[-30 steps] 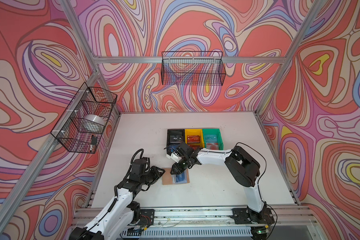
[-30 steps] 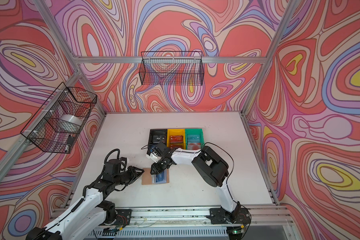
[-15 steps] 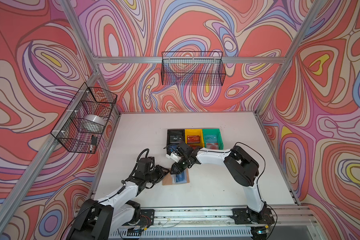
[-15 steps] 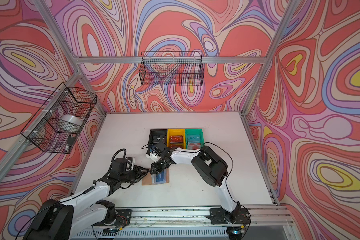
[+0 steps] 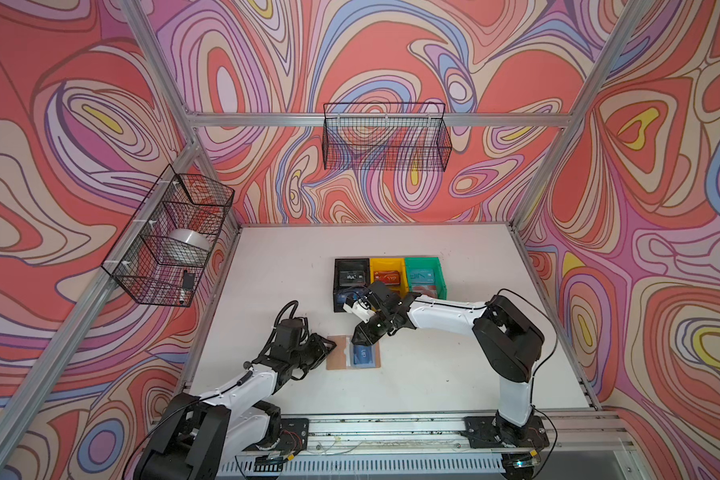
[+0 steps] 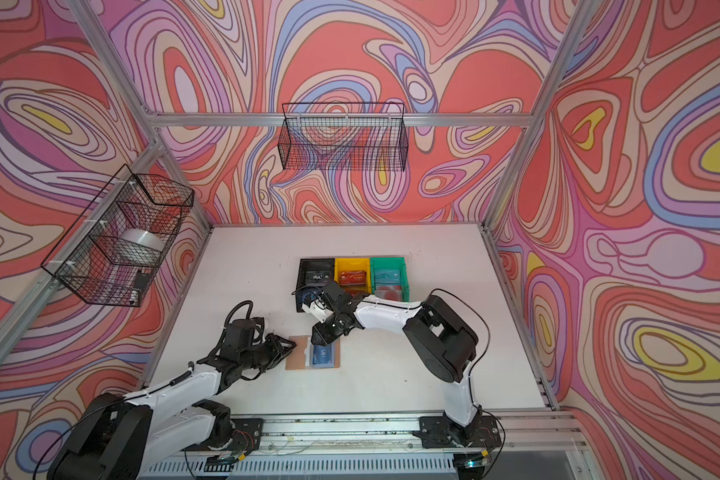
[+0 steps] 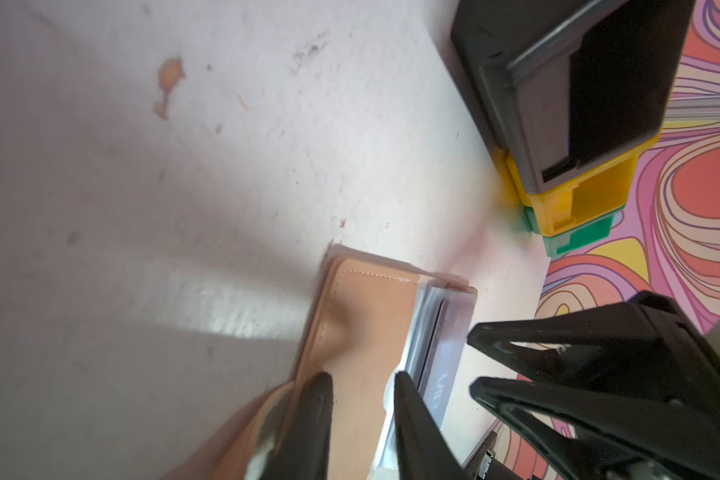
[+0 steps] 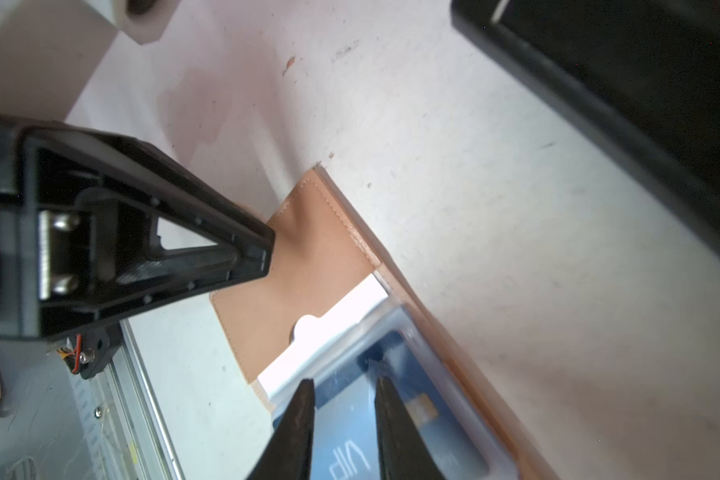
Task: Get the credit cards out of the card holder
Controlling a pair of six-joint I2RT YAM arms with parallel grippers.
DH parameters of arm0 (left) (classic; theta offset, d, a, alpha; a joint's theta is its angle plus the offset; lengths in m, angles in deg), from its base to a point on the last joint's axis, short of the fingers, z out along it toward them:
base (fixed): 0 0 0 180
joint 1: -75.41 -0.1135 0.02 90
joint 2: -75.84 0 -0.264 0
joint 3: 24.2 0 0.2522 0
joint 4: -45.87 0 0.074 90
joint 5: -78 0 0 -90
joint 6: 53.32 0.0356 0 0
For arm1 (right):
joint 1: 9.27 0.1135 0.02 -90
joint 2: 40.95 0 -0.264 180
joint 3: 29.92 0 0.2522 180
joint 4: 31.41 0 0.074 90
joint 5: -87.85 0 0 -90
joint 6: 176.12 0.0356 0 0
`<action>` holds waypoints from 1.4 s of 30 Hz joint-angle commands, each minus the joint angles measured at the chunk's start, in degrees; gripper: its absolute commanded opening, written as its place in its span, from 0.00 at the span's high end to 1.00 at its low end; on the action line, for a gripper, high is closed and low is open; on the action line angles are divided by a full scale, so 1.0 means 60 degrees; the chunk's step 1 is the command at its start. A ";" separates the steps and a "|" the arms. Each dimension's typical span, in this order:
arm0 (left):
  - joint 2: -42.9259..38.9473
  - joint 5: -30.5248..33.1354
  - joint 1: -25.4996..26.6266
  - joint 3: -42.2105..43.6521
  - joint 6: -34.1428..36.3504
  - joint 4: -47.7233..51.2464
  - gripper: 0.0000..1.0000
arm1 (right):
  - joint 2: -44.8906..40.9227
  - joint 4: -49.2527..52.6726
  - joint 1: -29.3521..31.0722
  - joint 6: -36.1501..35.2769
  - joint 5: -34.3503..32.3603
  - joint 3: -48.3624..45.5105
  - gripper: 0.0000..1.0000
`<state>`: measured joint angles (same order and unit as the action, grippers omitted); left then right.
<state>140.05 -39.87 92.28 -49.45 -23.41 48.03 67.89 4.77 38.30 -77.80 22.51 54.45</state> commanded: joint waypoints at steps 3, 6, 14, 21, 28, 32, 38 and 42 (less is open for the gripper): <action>0.0933 0.0031 0.0027 0.0213 -0.0130 -0.0720 0.71 | -0.0789 0.0688 -0.0092 0.0210 -0.0875 -0.0628 0.73; 0.1232 -0.0094 0.0029 0.0252 -0.0154 -0.1037 0.72 | -0.0989 0.0819 -0.0078 0.0397 -0.1093 -0.0937 0.73; 0.0777 0.0086 0.0024 0.0319 -0.0128 -0.0445 0.72 | -0.1163 0.1114 -0.0161 0.0664 -0.1913 -0.1382 0.73; -0.0622 0.0480 0.0031 0.0794 -0.0234 0.0566 0.72 | -0.0411 0.0909 -0.0207 0.0401 -0.1580 -0.1023 0.73; -0.2165 0.0965 0.0021 0.0882 -0.0266 0.1828 0.72 | 0.0313 0.0852 -0.0195 0.0198 -0.1039 -0.0318 0.74; -0.2508 0.0901 0.0030 0.0699 -0.0247 0.2077 0.72 | 0.0320 0.0806 -0.0189 0.0280 -0.1000 -0.0254 0.75; -0.2234 0.0226 0.0031 0.0275 -0.0456 0.1523 0.71 | -0.0153 0.0801 -0.0203 0.0314 -0.1176 -0.0388 0.75; -0.2009 0.0003 0.0058 0.0160 -0.0651 0.1032 0.71 | -0.0494 0.1044 -0.0203 0.0229 -0.1442 -0.0231 0.76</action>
<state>127.37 -38.34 92.30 -46.84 -25.77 56.01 67.86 10.34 37.25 -75.83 15.19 52.15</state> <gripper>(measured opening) 0.289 0.243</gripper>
